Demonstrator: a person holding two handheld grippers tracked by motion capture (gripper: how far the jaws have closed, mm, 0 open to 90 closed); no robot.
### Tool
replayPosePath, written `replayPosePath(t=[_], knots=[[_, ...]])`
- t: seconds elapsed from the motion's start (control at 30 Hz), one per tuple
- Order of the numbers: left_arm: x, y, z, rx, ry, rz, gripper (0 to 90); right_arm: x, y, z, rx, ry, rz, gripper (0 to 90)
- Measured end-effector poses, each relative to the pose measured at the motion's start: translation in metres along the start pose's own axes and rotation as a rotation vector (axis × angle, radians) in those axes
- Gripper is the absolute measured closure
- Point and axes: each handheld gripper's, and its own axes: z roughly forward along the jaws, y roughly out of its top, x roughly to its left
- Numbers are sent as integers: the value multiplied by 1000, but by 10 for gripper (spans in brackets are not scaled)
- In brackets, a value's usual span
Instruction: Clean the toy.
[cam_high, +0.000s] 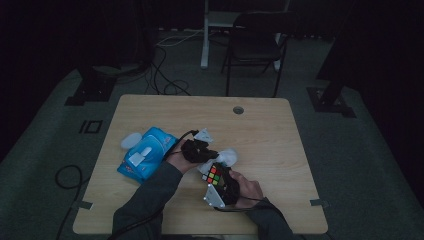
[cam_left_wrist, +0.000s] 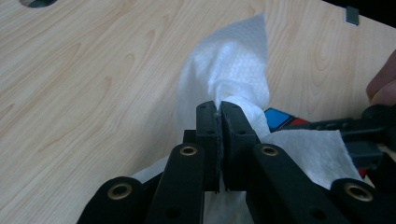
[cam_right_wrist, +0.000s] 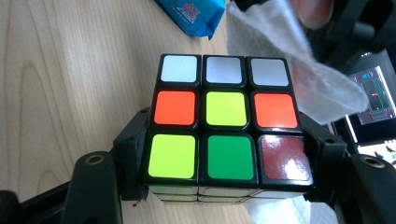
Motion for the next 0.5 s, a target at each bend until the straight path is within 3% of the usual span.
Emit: replayPosePath(t=[0.3,0.5], knots=[[-12,9,9,-1,-31,30,878,2,0,1,4,2,-12,338],[-10,9,7,2,-24,36,878,1,-1,1,2,-1,-7,338]])
